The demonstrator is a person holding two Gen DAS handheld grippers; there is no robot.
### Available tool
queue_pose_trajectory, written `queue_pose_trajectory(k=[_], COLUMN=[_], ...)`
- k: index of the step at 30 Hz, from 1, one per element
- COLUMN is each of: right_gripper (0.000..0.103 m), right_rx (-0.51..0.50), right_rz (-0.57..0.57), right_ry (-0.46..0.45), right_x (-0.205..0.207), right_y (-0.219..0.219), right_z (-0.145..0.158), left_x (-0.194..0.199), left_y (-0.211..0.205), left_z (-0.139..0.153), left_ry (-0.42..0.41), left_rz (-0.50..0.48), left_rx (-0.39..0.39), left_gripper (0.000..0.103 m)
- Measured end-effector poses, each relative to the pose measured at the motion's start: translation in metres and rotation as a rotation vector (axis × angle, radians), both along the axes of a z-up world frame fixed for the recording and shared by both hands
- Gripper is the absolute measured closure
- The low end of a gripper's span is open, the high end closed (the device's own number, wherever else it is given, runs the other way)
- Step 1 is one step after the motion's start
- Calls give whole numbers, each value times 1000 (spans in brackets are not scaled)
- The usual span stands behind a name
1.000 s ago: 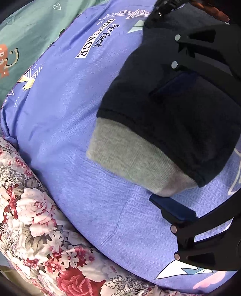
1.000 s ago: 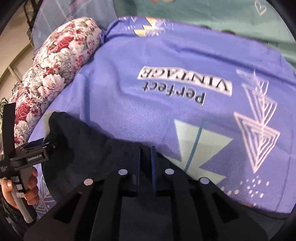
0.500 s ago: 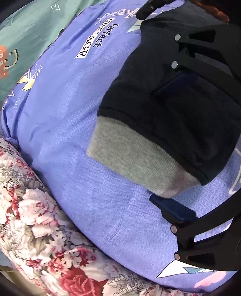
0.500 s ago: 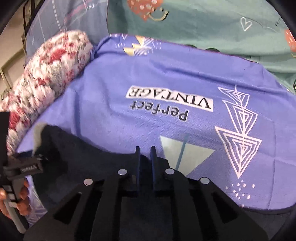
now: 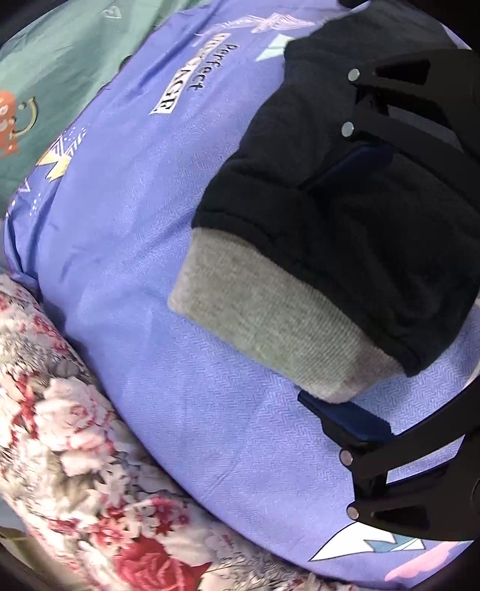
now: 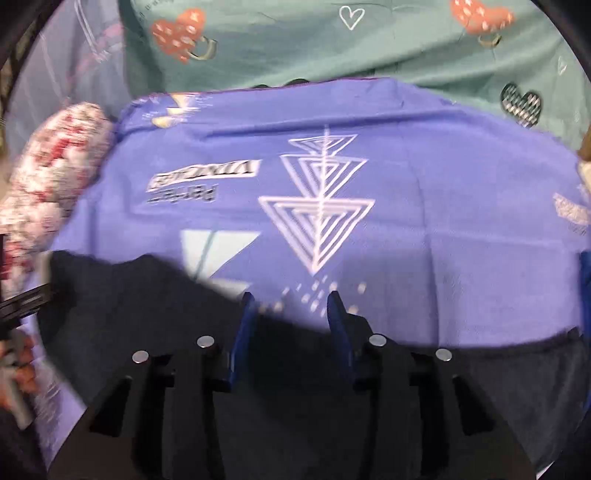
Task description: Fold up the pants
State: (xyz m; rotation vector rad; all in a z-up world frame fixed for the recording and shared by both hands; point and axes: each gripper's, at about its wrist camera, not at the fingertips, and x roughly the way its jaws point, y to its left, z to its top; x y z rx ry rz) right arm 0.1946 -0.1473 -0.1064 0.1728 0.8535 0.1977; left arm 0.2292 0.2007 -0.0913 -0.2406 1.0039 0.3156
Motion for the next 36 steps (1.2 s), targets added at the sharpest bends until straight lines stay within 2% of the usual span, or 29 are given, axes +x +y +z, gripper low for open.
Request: queue_pose_trajectory(k=[2, 3, 4, 5, 7, 8, 9, 10, 11, 12, 14, 15, 17, 18, 19, 20, 21, 23, 24, 25, 26, 27, 28, 30, 32, 34, 36], right_gripper=[60, 60, 73, 74, 75, 70, 67, 67, 67, 66, 60, 59, 54, 55, 68, 99, 103, 103, 99, 85, 74, 67, 55, 53, 54, 52, 47], right_rx=[86, 84, 81, 121, 169, 139, 35, -44, -66, 58, 275, 314, 317, 307, 302, 297, 287, 234, 244, 212, 180, 146, 136, 87, -72, -83, -116], right_rz=[81, 78, 62, 39, -80, -166, -311, -404, -512, -536, -482, -434, -370, -350, -337, -350, -396, -565, -594, -601, -569, -497, -417, -354, -438, -537, -589], right_ry=[66, 118, 133, 116, 96, 89, 83, 85, 81, 63, 52, 55, 79, 109, 115, 107, 115, 92, 73, 66, 57, 42, 34, 73, 151, 131, 98], right_x=[-10, -12, -13, -19, -28, -32, -37, -42, -51, -61, -73, -75, -73, -72, -70, -69, -67, -75, -78, -79, -78, -78, -79, -76, -71, -78, -84], right_y=[-14, -24, -35, -58, -108, -128, -154, -170, -195, -213, -227, -225, -220, -222, -228, -233, -243, -267, -268, -258, -246, -226, -207, -193, -199, -207, -194], right_z=[-11, -21, -27, -29, -27, -26, -25, -26, -24, -23, -24, -25, -31, -38, -46, -47, -47, -43, -38, -30, -25, -20, -18, -26, -42, -36, -25], left_x=[0, 0, 1, 1, 1, 0, 0, 1, 0, 0, 0, 1, 1, 1, 1, 1, 1, 1, 1, 1, 1, 1, 1, 1, 1, 0, 0], left_y=[1, 2, 4, 5, 4, 4, 3, 3, 3, 3, 4, 5, 5, 5, 5, 5, 5, 5, 5, 5, 4, 4, 4, 4, 3, 4, 4], left_z=[-1, -1, -1, -1, -1, -1, -1, -1, -1, -1, -1, -1, -1, -1, -1, -1, -1, -1, -1, 0, 0, 0, 0, 0, 1, 1, 1], left_ry=[-6, -6, -4, -5, -7, -7, -7, -7, -6, -6, -5, -4, -5, -6, -5, -4, -5, -5, -4, -4, -4, -2, 0, 0, 0, -2, 0], left_rz=[3, 2, 2, 3, 3, 4, 7, 7, 5, 5, 7, 5, 4, 4, 4, 3, 4, 5, 4, 5, 6, 8, 9, 8, 6, 7, 10], left_rx=[-7, -15, -28, -34, -27, -24, -22, -19, -19, -22, -30, -29, -27, -27, -28, -28, -28, -26, -26, -28, -29, -33, -33, -27, -26, -32, -34], left_gripper=[2, 2, 2, 2, 2, 2, 2, 2, 2, 2, 2, 2, 2, 2, 2, 2, 2, 2, 2, 2, 2, 2, 2, 2, 2, 2, 2])
